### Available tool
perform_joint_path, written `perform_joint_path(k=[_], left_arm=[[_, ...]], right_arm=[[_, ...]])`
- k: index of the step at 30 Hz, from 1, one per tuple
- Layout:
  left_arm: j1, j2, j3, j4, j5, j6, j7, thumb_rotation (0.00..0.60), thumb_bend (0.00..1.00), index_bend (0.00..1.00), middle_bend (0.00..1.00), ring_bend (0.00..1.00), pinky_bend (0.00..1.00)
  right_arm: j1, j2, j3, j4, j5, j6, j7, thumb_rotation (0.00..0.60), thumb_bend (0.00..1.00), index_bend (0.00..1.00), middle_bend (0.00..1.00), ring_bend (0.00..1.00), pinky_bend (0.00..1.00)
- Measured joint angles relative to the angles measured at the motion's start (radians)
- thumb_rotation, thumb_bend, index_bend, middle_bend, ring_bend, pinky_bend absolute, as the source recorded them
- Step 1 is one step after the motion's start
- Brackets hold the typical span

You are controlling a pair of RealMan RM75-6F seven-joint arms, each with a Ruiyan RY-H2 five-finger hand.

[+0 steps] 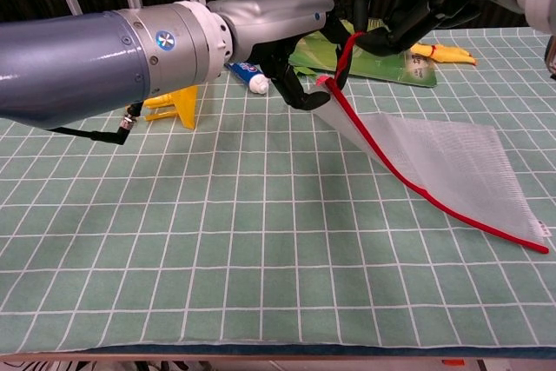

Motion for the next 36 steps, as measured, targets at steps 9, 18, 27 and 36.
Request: perform_joint_path(k=[9,18,27,36], left_arm=[[-0.002,0.001,0.000,-0.009,0.001,0.014,-0.005,0.600,0.41,0.53,0.04,0.00,0.00],[-0.007,0.001,0.001,-0.024,-0.004,0.027,0.001,0.600,0.45,0.56,0.04,0.00,0.00],[-0.002,0.004,-0.002,-0.038,-0.007,0.052,0.003,0.600,0.46,0.57,0.04,0.00,0.00],[0.007,0.004,-0.022,-0.065,0.002,0.094,-0.011,0.600,0.46,0.57,0.04,0.00,0.00]], right_arm=[[-0.002,0.010,-0.005,-0.008,-0.004,0.004,0.009,0.600,0.71,0.69,1.00,1.00,1.00],[-0.010,0.023,-0.012,-0.024,-0.015,0.013,0.017,0.600,0.71,0.69,1.00,1.00,1.00],[-0.025,0.038,-0.021,-0.034,-0.024,0.024,0.027,0.600,0.71,0.69,1.00,1.00,1.00],[-0.055,0.055,-0.045,-0.040,-0.042,0.035,0.052,0.600,0.71,0.69,1.00,1.00,1.00]])
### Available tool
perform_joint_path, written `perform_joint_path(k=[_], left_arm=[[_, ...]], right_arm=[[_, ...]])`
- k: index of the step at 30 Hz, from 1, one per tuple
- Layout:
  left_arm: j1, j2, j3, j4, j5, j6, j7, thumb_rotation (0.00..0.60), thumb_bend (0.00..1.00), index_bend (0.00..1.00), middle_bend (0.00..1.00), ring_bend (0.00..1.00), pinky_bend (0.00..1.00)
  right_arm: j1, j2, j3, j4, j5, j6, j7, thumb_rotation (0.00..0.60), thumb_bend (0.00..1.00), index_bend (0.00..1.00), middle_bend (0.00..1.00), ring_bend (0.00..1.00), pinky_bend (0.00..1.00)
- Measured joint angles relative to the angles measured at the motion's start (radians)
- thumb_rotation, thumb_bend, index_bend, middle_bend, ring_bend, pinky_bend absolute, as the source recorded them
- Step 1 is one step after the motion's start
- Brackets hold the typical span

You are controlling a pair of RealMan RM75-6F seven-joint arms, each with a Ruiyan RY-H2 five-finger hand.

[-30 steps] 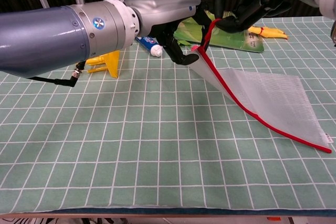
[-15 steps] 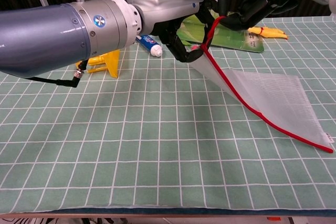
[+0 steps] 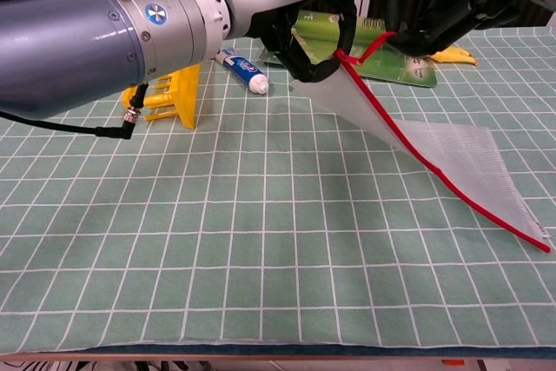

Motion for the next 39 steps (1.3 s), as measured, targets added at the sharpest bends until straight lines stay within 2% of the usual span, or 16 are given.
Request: perform_joint_path(k=[29,39], left_arm=[[0.017,-0.025,-0.101,0.004,0.050,0.104,-0.093,0.600,0.46,0.58,0.05,0.00,0.00],[0.031,0.028,-0.129,0.003,0.055,0.112,-0.112,0.600,0.46,0.58,0.05,0.00,0.00]], right_arm=[[-0.073,0.019,-0.045,0.055,-0.009,-0.008,0.064,0.600,0.71,0.70,1.00,1.00,1.00],[-0.098,0.047,-0.039,0.094,0.020,-0.007,0.083,0.600,0.71,0.70,1.00,1.00,1.00]])
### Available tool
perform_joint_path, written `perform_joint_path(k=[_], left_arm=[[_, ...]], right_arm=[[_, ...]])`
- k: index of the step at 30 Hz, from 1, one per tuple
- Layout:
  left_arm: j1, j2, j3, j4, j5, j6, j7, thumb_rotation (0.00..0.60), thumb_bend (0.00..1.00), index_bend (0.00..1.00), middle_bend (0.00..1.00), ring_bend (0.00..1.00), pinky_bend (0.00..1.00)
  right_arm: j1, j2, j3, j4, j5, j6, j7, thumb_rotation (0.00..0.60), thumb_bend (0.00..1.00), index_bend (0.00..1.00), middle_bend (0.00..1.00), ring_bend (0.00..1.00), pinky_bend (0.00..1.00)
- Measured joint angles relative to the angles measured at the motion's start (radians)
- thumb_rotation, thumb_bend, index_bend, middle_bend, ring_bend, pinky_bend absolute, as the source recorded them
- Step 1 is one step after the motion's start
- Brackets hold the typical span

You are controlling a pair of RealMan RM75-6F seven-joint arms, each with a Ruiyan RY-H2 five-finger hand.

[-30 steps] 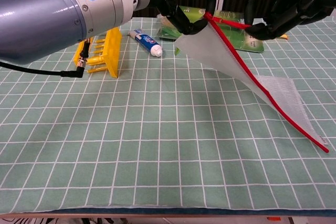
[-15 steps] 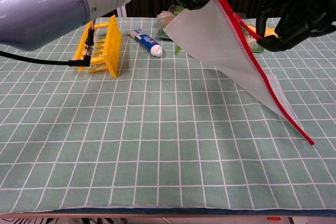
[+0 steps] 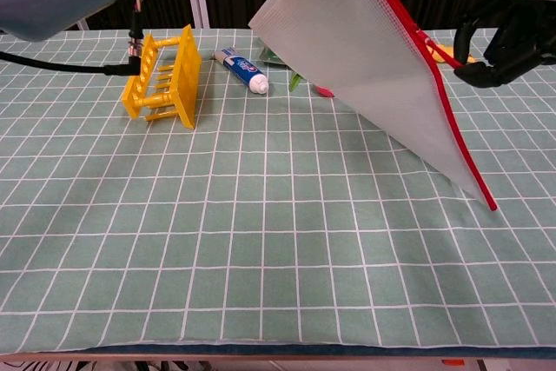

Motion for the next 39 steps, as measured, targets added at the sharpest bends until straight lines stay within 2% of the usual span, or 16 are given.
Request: perform_joint_path(k=[20,39], left_arm=[[0.079,0.134,0.016,0.045,-0.006,-0.018,-0.078,0.600,0.46,0.58,0.05,0.00,0.00],[0.109,0.175,0.023,0.065,-0.007,-0.018,-0.110,0.600,0.46,0.58,0.05,0.00,0.00]], right_arm=[[-0.072,0.124,0.051,0.053,0.037,-0.001,0.106,0.600,0.71,0.70,1.00,1.00,1.00],[-0.109,0.172,0.076,0.071,0.049,-0.002,0.143,0.600,0.71,0.70,1.00,1.00,1.00]])
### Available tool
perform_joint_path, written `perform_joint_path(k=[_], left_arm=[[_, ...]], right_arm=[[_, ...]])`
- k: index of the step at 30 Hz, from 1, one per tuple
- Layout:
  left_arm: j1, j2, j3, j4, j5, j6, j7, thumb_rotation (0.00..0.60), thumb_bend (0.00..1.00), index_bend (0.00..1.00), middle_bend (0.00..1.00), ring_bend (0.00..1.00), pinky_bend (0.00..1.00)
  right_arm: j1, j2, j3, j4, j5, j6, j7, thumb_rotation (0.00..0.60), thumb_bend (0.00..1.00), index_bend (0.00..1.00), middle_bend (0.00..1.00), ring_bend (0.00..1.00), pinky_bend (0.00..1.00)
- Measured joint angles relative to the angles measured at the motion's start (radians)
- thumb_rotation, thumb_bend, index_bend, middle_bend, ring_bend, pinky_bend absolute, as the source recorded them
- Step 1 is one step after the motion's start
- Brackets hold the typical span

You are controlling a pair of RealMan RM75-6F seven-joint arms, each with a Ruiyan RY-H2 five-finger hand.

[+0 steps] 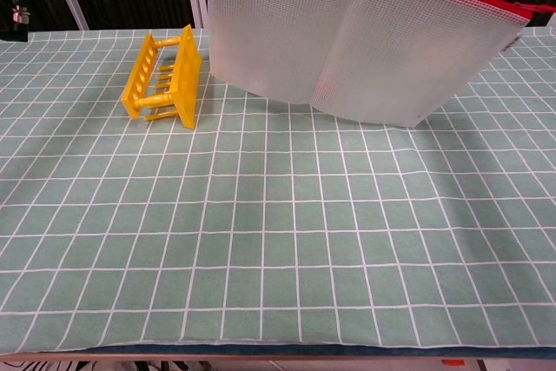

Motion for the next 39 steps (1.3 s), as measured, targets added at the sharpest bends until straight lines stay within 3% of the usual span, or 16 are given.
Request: perform_joint_path(k=[8,11,12,14,15,17,19,23,31,39], left_arm=[[0.007,0.005,0.007,0.003,0.000,-0.002,-0.006,0.600,0.45,0.56,0.04,0.00,0.00],[0.009,0.006,0.011,0.002,0.000,-0.005,-0.006,0.600,0.38,0.52,0.03,0.00,0.00],[0.010,0.007,0.013,0.001,0.000,-0.007,-0.006,0.600,0.31,0.49,0.02,0.00,0.00],[0.011,0.011,0.020,-0.001,0.001,-0.015,-0.004,0.600,0.18,0.43,0.00,0.00,0.00],[0.012,0.014,0.024,-0.003,0.001,-0.019,-0.003,0.600,0.11,0.40,0.00,0.00,0.00],[0.014,0.022,0.031,-0.012,0.000,-0.032,-0.003,0.600,0.07,0.36,0.00,0.00,0.00],[0.017,0.031,0.038,-0.021,-0.001,-0.042,-0.004,0.600,0.05,0.32,0.00,0.00,0.00],[0.030,0.051,0.052,-0.040,-0.002,-0.049,-0.008,0.600,0.05,0.24,0.00,0.00,0.00],[0.091,0.108,0.106,-0.091,0.033,-0.019,-0.002,0.600,0.05,0.15,0.00,0.00,0.00],[0.231,0.203,0.217,-0.143,0.157,0.095,-0.012,0.600,0.05,0.06,0.00,0.00,0.00]], right_arm=[[-0.007,-0.002,0.006,0.008,0.005,0.010,-0.003,0.600,0.71,0.70,1.00,1.00,1.00],[-0.009,-0.004,0.006,0.011,0.003,0.012,-0.005,0.600,0.66,0.67,0.98,0.98,0.98],[-0.009,-0.005,0.006,0.011,0.001,0.012,-0.006,0.600,0.61,0.62,0.94,0.95,0.94],[-0.010,-0.005,0.004,0.012,-0.002,0.013,-0.011,0.600,0.47,0.42,0.75,0.78,0.81],[-0.010,-0.005,0.002,0.013,-0.004,0.013,-0.015,0.600,0.39,0.27,0.60,0.66,0.71],[-0.010,-0.005,-0.005,0.013,-0.006,0.010,-0.027,0.600,0.32,0.12,0.44,0.49,0.60],[-0.010,-0.003,-0.007,0.010,-0.002,0.007,-0.033,0.600,0.26,0.03,0.32,0.34,0.49],[-0.012,0.003,-0.002,0.002,0.008,0.004,-0.031,0.600,0.22,0.00,0.16,0.18,0.37],[-0.037,0.034,-0.009,-0.003,0.003,0.006,-0.020,0.600,0.21,0.00,0.11,0.15,0.33],[-0.088,0.070,-0.061,0.017,-0.092,0.022,-0.004,0.600,0.19,0.00,0.01,0.06,0.29]])
